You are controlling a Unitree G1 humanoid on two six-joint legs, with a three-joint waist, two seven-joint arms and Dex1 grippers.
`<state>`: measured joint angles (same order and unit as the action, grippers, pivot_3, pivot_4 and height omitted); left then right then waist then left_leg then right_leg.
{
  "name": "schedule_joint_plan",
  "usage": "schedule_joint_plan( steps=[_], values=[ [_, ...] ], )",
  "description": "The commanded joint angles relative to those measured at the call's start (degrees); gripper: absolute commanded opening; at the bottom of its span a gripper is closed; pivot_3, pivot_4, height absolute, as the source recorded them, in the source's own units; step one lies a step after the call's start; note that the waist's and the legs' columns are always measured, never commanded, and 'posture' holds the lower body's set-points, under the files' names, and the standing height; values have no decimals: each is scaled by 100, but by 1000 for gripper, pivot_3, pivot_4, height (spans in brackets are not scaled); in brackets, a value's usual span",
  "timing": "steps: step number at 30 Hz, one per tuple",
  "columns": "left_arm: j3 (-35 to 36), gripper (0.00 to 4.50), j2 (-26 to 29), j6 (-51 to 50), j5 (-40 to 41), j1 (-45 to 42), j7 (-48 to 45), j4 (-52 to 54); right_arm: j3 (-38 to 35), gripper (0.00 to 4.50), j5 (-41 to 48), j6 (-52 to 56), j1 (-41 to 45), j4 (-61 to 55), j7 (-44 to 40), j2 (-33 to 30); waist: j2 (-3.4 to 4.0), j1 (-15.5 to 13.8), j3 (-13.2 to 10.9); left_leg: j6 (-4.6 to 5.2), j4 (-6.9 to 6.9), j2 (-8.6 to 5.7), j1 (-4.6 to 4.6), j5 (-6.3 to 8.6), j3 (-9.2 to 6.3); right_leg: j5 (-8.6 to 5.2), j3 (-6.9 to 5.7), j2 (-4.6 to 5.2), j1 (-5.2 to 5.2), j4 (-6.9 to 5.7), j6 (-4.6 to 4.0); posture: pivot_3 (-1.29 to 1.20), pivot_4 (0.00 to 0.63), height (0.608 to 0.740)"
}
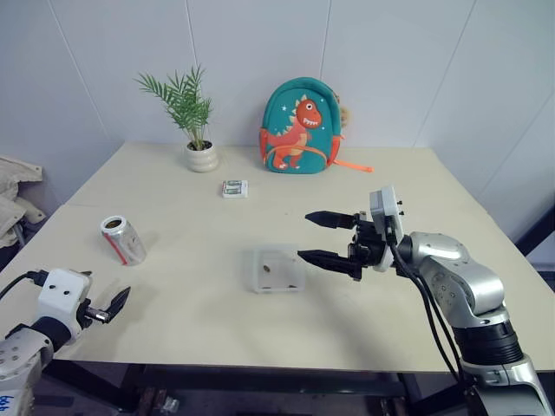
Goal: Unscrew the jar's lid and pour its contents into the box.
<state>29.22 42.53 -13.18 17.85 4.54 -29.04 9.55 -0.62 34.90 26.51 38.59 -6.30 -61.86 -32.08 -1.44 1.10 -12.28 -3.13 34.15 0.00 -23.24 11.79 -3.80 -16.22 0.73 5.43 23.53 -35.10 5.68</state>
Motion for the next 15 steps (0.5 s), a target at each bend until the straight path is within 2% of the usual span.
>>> schedule_joint_plan(
  steps=[1, 4, 9, 11, 12, 15],
  values=[
    [42, 4483, 491, -49, 540, -6, -950, 805, -192, 4500, -47, -230, -53, -3, -288, -272, 0, -1, 0, 1, -1, 0, -1, 0, 0, 1, 0, 0, -1, 6, 0, 0, 150, 740],
    [-219, 4483, 799, -65, 783, -518, -1417, 864, -184, 4500, -156, -402, -93, 128, -447, -417, 2, -3, -1, 3, -6, 0, -2, 1, 6, 1, 2, -2, -1, 18, -1, 0, 150, 740],
    [-794, 4483, 848, 47, 820, -1655, -1878, 332, -276, 4500, -387, -663, -321, 133, -525, -692, 2, 10, -1, 4, -8, 0, -2, 0, 7, 5, 1, -12, -2, 14, 6, 0, 150, 740],
    [-956, 4483, 803, 60, 818, -1881, -2077, 92, -406, 4500, -393, -661, -546, -33, -459, -845, 2, 48, -1, 6, -8, -1, -1, 1, 9, 26, 3, -13, -1, 12, 47, 0, 150, 740],
    [-1012, 4483, 792, 84, 807, -1930, -2176, -9, -478, 4500, -383, -635, -654, -116, -421, -917, 2, 53, -1, 8, -8, -1, -1, 3, 10, 53, 4, -14, 0, 9, 99, 0, 150, 740],
    [-1115, 4483, 733, 68, 824, -1923, -2363, -189, -779, 4500, -250, -442, -1025, -442, -277, -1153, 3, 62, -2, 10, -13, 1, -1, 6, 16, 53, 10, -18, 6, 8, 102, 0, 150, 740]
  ],
)
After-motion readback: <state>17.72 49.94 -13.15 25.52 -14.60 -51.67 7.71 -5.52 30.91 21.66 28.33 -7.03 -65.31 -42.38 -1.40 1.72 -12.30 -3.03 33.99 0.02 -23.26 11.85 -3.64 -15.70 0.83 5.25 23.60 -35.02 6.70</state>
